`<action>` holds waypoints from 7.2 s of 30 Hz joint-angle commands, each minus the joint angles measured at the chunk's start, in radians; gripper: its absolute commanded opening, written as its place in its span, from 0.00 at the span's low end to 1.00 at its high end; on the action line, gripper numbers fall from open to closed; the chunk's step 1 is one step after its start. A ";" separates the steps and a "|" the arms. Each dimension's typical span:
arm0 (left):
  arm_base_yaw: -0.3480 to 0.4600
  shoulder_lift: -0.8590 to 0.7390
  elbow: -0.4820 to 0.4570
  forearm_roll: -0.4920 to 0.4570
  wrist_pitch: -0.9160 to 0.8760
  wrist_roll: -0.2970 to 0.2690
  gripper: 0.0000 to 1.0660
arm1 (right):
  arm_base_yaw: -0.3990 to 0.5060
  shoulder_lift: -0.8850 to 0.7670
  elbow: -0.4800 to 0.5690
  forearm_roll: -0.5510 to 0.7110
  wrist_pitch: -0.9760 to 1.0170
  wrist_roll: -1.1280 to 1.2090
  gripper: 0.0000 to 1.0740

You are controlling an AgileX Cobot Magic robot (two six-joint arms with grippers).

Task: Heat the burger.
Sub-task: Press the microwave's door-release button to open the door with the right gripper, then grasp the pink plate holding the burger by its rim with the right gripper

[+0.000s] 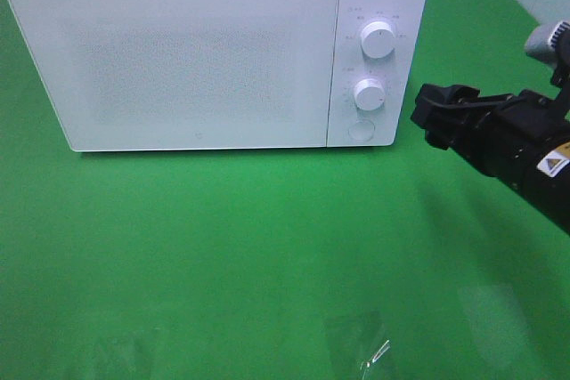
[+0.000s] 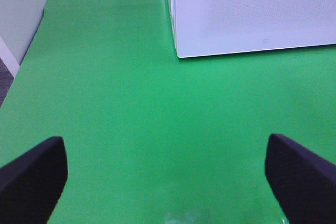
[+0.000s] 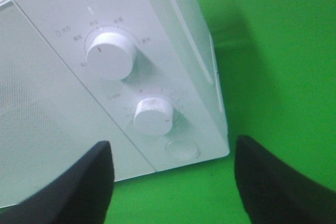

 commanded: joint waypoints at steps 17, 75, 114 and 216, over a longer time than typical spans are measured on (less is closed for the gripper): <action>0.003 -0.017 -0.003 -0.002 -0.005 0.001 0.88 | 0.118 0.225 -0.029 -0.013 -0.161 1.217 0.00; 0.003 -0.017 -0.003 -0.002 -0.005 0.001 0.88 | -0.083 0.579 -0.513 -0.026 0.123 1.171 0.00; 0.003 -0.017 -0.003 -0.001 -0.005 0.001 0.88 | -0.093 0.649 -0.655 0.058 -0.375 1.167 0.00; 0.003 -0.017 -0.003 -0.001 -0.005 0.001 0.88 | -0.102 0.146 -0.920 -0.545 1.750 -1.507 0.26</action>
